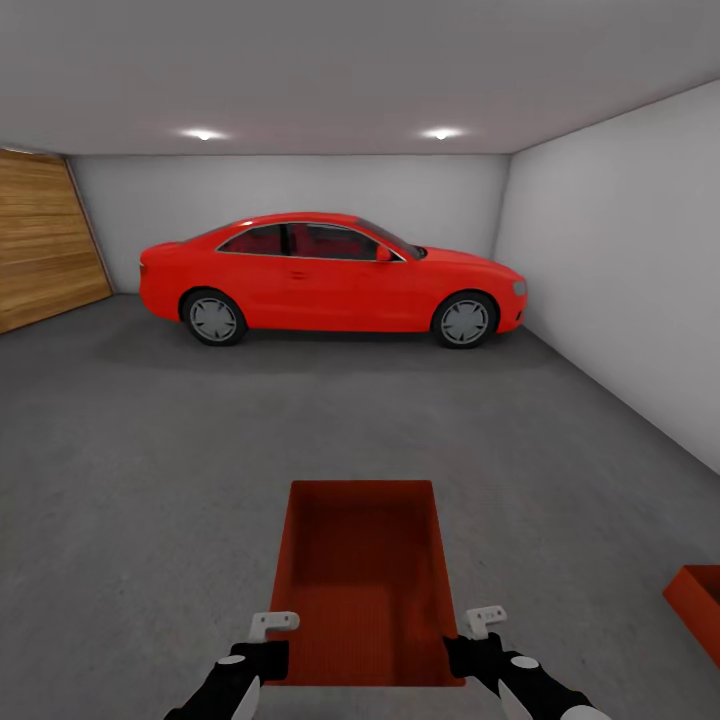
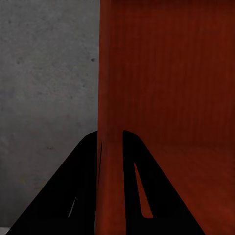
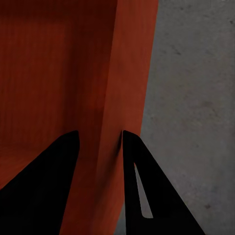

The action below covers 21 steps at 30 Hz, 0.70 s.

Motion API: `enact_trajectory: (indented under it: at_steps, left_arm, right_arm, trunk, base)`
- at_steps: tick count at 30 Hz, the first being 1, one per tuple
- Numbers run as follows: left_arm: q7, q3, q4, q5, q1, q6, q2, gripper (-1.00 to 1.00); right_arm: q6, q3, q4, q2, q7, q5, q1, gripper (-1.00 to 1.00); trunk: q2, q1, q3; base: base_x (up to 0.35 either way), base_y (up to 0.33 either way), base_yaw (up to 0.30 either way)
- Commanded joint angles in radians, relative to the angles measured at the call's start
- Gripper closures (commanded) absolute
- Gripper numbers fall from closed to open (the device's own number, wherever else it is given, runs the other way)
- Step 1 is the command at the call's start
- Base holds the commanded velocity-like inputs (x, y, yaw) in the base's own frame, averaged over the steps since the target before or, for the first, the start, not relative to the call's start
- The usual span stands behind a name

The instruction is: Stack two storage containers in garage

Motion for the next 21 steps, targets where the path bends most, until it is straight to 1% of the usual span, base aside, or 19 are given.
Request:
enact_trajectory:
  at_steps: [1, 4, 7, 21]
  left_arm:
    - [-0.002, 0.041, -0.01, 0.004, -0.001, 0.006, 0.043, 1.0]
    - [-0.002, 0.041, -0.01, 0.004, -0.001, 0.006, 0.043, 1.0]
    - [-0.002, 0.041, -0.01, 0.004, -0.001, 0.006, 0.044, 1.0]
    - [-0.002, 0.041, -0.01, 0.004, -0.001, 0.006, 0.044, 1.0]
  right_arm:
    - [-0.005, -0.004, 0.003, -0.02, 0.054, 0.01, 0.0, 1.0]
    - [-0.005, -0.004, 0.003, -0.02, 0.054, 0.01, 0.0, 1.0]
    - [-0.005, -0.004, 0.003, -0.02, 0.054, 0.01, 0.0, 1.0]
    - [-0.005, -0.004, 0.003, -0.02, 0.054, 0.01, 0.0, 1.0]
  trunk:
    - [-0.002, 0.001, -0.002]
    - [-0.002, 0.001, -0.002]
    - [-0.002, 0.001, -0.002]
    - [-0.002, 0.001, -0.002]
  base:
    - [0.0, 0.0, 0.0]
    - [0.007, 0.0, 0.0]
    - [0.2, 0.0, 0.0]
    - [0.319, 0.0, 0.0]
